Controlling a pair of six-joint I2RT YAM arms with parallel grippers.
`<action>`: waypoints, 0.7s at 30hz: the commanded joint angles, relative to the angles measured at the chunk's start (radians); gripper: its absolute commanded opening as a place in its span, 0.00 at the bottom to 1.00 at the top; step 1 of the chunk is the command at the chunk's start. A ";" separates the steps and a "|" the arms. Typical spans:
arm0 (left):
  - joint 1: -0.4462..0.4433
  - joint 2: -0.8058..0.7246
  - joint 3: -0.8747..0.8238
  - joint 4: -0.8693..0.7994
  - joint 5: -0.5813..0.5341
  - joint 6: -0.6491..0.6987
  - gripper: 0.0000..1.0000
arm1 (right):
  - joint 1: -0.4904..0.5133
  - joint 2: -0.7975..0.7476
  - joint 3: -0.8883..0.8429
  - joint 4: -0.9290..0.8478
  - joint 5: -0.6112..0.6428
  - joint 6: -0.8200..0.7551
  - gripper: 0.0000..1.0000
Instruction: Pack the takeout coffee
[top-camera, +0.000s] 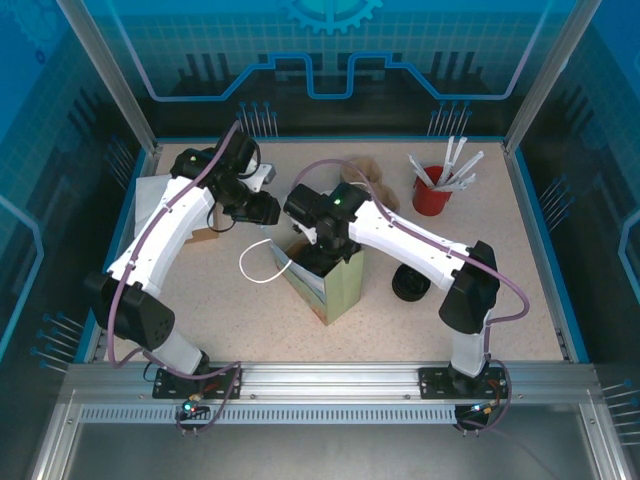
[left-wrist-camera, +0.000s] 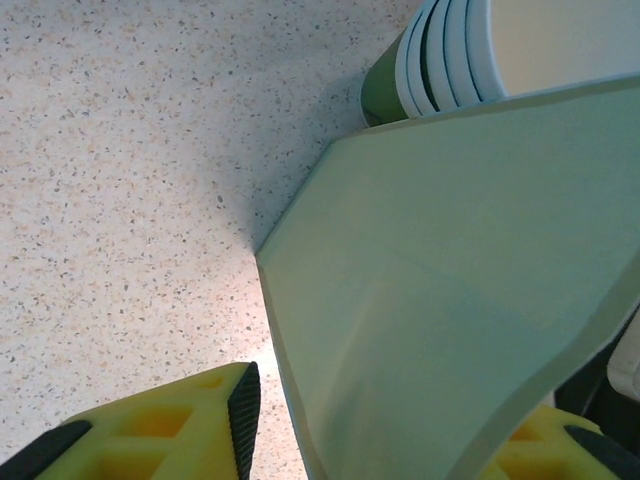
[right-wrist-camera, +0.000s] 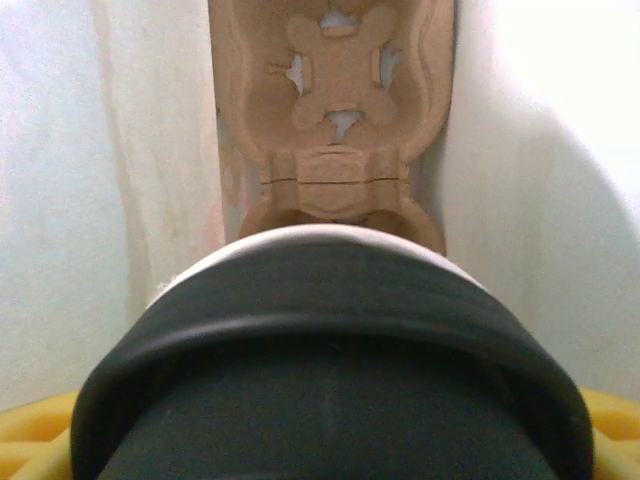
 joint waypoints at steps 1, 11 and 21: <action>-0.006 0.013 -0.025 -0.015 -0.041 0.012 0.43 | -0.010 -0.009 -0.031 0.021 -0.010 -0.017 0.76; -0.006 0.023 -0.024 -0.014 -0.056 0.009 0.44 | -0.013 -0.009 -0.097 0.057 -0.001 -0.040 0.76; -0.005 0.036 -0.022 -0.021 -0.080 0.015 0.46 | -0.013 -0.013 -0.165 0.104 -0.007 -0.066 0.76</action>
